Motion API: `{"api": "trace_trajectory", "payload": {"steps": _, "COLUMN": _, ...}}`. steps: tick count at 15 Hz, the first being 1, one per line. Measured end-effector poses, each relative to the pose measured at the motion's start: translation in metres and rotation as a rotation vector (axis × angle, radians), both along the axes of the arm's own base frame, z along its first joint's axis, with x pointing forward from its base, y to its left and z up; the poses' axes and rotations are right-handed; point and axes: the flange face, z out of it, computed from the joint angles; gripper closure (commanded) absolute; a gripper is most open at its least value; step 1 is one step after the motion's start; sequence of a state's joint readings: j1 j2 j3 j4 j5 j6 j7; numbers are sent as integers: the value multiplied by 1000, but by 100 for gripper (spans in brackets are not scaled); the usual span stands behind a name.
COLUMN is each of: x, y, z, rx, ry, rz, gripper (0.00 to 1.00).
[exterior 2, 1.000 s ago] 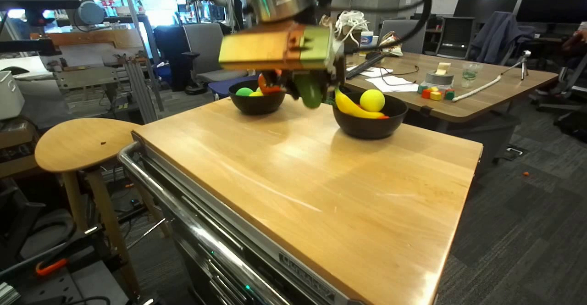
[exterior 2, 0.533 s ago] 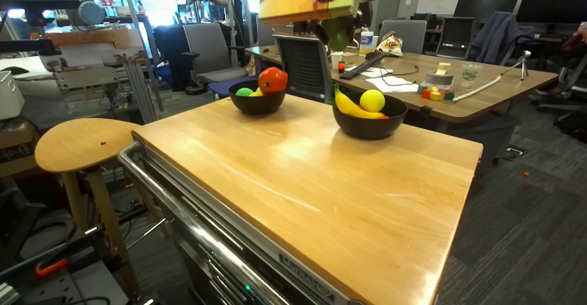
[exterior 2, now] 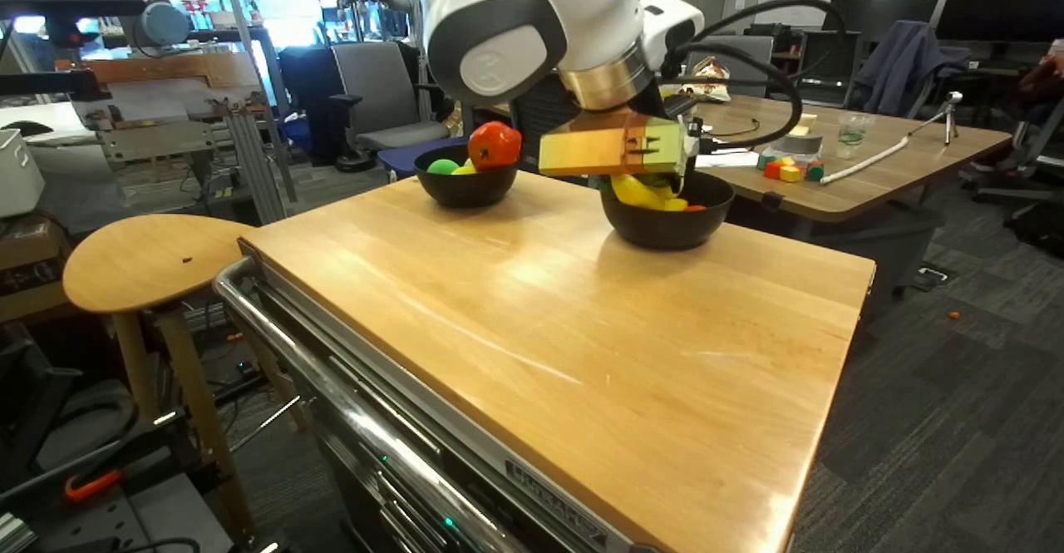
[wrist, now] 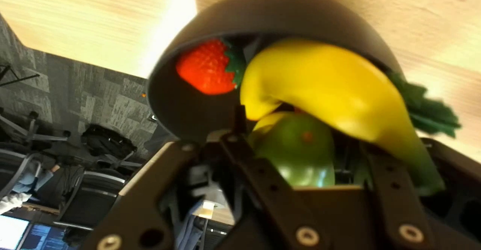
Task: Put the fruits and vegetables in the left bowl then put the remaining fruits and vegetables in the right bowl
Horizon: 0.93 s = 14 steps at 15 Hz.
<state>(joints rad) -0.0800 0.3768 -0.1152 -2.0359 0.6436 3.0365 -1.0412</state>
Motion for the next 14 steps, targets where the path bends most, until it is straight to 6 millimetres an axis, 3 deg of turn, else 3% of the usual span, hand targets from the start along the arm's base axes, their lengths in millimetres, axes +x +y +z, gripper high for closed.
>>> {"api": "trace_trajectory", "payload": {"steps": 2, "x": 10, "y": -8, "z": -10, "rx": -13, "ry": 5, "rz": -9, "gripper": 70}}
{"api": "trace_trajectory", "payload": {"steps": 3, "x": 13, "y": -12, "z": -12, "rx": -17, "ry": 3, "rz": -15, "gripper": 39}}
{"api": "trace_trajectory", "payload": {"steps": 4, "x": 16, "y": -16, "z": -12, "rx": -17, "ry": 4, "rz": -23, "gripper": 27}}
{"api": "trace_trajectory", "payload": {"steps": 6, "x": 19, "y": -24, "z": -13, "rx": -13, "ry": 20, "rz": -41, "gripper": 22}}
{"api": "trace_trajectory", "payload": {"steps": 9, "x": 21, "y": -29, "z": -17, "rx": -21, "ry": 91, "rz": -58, "gripper": 1}}
{"api": "trace_trajectory", "payload": {"steps": 14, "x": 21, "y": -20, "z": -9, "rx": 22, "ry": 246, "rz": -29, "gripper": 0}}
